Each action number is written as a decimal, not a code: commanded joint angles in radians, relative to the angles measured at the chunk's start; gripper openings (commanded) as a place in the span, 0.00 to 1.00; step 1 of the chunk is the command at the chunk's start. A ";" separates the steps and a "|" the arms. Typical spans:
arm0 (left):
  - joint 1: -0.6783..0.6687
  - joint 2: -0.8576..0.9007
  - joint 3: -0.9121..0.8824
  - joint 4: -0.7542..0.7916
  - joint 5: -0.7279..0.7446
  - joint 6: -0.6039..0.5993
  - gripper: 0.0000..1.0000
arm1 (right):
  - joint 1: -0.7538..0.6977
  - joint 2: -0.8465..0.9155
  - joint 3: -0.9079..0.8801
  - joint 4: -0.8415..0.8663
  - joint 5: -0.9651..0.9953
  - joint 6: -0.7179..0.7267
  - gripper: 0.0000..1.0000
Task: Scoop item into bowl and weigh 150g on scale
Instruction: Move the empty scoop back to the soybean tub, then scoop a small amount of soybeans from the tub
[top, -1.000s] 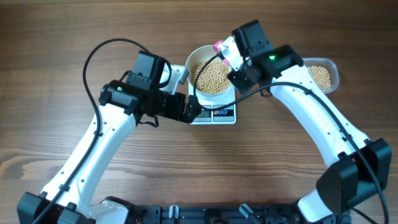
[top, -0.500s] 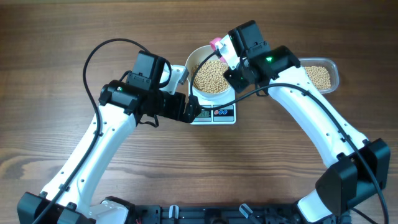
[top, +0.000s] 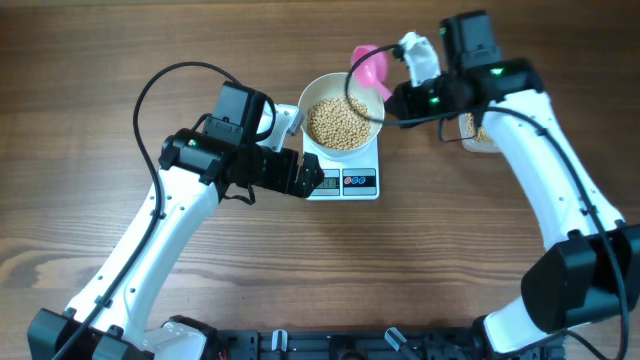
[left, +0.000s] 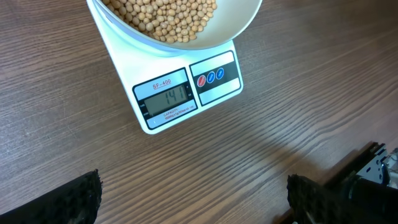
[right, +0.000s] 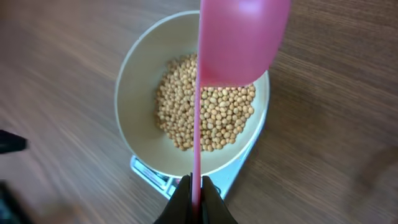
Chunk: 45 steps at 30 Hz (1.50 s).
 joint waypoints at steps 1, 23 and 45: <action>0.000 0.005 0.005 0.002 0.010 0.016 1.00 | -0.068 0.007 0.019 0.005 -0.157 0.048 0.04; 0.000 0.005 0.005 0.002 0.009 0.015 1.00 | -0.170 -0.139 0.019 -0.154 0.713 0.437 0.04; 0.000 0.005 0.005 0.002 0.010 0.015 1.00 | -0.255 -0.085 -0.227 -0.122 0.658 0.225 0.04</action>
